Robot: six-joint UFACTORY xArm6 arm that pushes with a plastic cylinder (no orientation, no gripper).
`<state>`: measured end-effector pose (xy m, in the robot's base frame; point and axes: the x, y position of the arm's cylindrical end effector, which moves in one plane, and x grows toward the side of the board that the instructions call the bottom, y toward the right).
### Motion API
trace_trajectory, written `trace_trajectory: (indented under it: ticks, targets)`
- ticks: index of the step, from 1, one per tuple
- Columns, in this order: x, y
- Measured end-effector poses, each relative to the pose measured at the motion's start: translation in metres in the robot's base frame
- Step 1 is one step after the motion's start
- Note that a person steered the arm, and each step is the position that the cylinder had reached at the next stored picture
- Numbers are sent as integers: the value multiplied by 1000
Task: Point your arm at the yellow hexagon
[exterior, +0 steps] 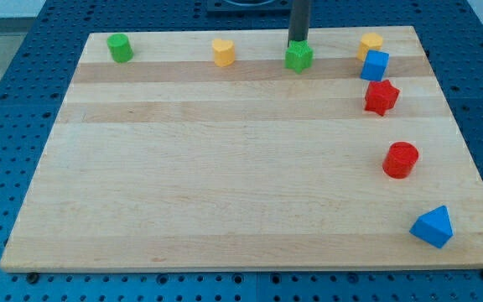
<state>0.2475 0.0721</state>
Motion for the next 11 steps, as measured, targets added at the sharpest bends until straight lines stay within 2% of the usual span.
trace_trajectory:
  ticks: [2, 5, 7, 8, 9, 11]
  targets:
    - [25, -26]
    - [-5, -4]
    - [-9, -3]
    - [-23, 3]
    - [-55, 36]
    - [-55, 49]
